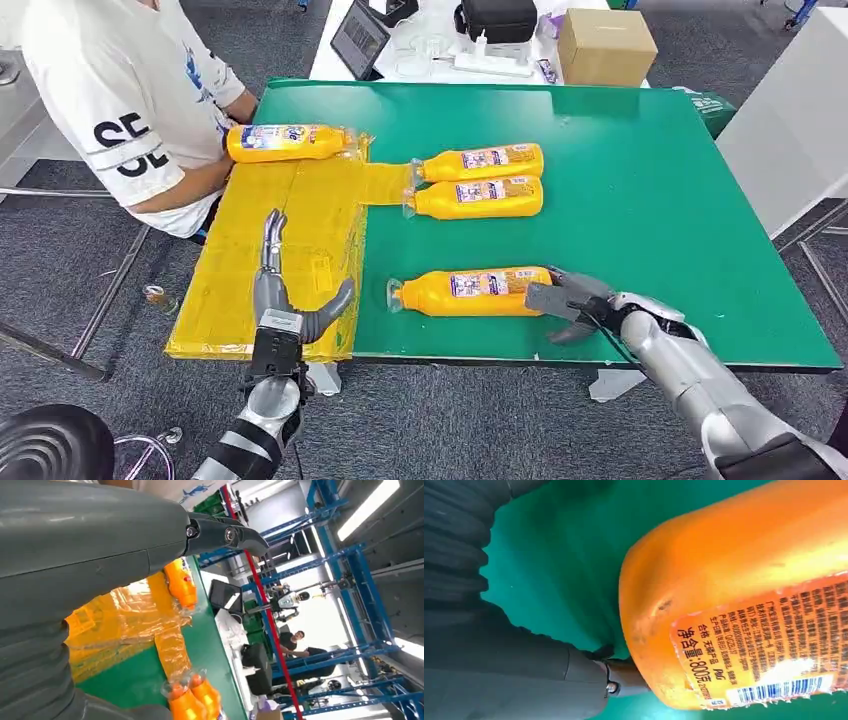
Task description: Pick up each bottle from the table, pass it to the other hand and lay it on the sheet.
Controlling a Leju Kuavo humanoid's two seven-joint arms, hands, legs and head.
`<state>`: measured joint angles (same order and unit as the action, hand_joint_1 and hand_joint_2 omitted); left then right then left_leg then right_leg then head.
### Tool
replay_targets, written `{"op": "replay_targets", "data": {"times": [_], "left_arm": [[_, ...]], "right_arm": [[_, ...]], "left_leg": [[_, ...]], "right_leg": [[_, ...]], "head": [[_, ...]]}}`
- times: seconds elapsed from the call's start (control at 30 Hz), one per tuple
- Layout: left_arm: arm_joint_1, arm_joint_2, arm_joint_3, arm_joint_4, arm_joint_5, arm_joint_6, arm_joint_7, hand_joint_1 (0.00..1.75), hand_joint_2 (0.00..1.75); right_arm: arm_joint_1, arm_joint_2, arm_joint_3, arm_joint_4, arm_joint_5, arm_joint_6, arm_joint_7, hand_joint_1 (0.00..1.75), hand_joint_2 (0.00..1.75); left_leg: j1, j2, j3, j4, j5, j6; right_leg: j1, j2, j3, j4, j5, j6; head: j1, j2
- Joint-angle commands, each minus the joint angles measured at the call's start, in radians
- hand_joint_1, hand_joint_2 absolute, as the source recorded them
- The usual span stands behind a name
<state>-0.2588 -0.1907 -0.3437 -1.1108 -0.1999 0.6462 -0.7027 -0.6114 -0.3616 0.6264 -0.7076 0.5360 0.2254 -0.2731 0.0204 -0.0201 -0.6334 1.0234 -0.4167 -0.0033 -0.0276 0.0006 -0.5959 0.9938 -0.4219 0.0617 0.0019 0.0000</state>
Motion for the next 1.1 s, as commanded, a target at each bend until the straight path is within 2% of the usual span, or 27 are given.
{"op": "replay_targets", "data": {"times": [0.03, 0.17, 0.3, 0.63, 0.77, 0.9, 1.1], "left_arm": [[-0.03, 0.007, -0.003, 0.062, 0.001, 0.002, 0.005, 0.0, 1.75], [-0.021, 0.007, 0.009, 0.055, -0.006, 0.001, 0.005, 0.0, 1.75], [-0.002, 0.008, 0.028, 0.034, -0.013, 0.007, 0.005, 0.0, 1.75], [0.006, 0.009, 0.042, 0.026, -0.019, 0.009, 0.005, 0.0, 1.75], [0.025, 0.011, 0.06, 0.003, -0.027, 0.002, 0.005, 0.0, 1.75], [0.027, 0.008, 0.068, 0.002, -0.032, -0.006, 0.005, 0.0, 1.75], [0.01, -0.006, 0.067, 0.051, -0.05, -0.033, 0.005, 0.0, 1.75]], "right_arm": [[-0.013, 0.024, 0.035, 0.028, 0.002, -0.021, 0.014, 0.0, 1.75], [-0.013, 0.031, 0.013, 0.013, 0.008, -0.078, 0.029, 0.0, 1.75], [-0.026, -0.018, -0.033, -0.07, 0.003, -0.113, 0.045, 0.0, 1.75], [-0.02, -0.031, -0.064, -0.135, 0.0, -0.133, 0.062, 0.0, 1.75], [-0.041, -0.051, -0.104, -0.255, -0.004, -0.119, 0.074, 0.0, 1.75], [-0.046, -0.038, -0.104, -0.301, -0.008, -0.082, 0.076, 0.0, 1.75], [-0.067, -0.006, -0.049, -0.225, -0.012, 0.0, 0.05, 0.0, 1.75]], "left_leg": [[0.0, 0.003, 0.004, -0.001, -0.001, 0.001], [0.001, 0.004, 0.005, -0.001, -0.001, 0.002], [0.0, 0.003, 0.002, 0.0, -0.001, 0.001], [0.0, 0.003, 0.002, 0.0, -0.001, 0.001], [-0.001, 0.006, 0.004, 0.001, -0.003, 0.002], [0.0, 0.006, 0.003, 0.001, -0.002, 0.001], [0.0, 0.005, 0.005, 0.0, -0.002, 0.002]], "right_leg": [[0.001, 0.001, 0.003, -0.001, 0.0, -0.003], [0.002, 0.002, 0.004, -0.002, 0.0, -0.004], [0.001, 0.001, 0.002, -0.001, 0.0, -0.003], [0.0, 0.002, 0.002, 0.0, 0.0, -0.003], [0.0, 0.004, 0.002, 0.001, -0.001, -0.004], [0.001, 0.004, 0.001, 0.001, -0.001, -0.004], [0.001, 0.003, 0.004, -0.001, 0.0, -0.004]], "head": [[0.0, 0.0], [0.0, 0.0], [0.0, 0.0], [0.0, 0.0], [0.0, 0.0], [0.001, 0.0], [0.0, 0.0]]}}
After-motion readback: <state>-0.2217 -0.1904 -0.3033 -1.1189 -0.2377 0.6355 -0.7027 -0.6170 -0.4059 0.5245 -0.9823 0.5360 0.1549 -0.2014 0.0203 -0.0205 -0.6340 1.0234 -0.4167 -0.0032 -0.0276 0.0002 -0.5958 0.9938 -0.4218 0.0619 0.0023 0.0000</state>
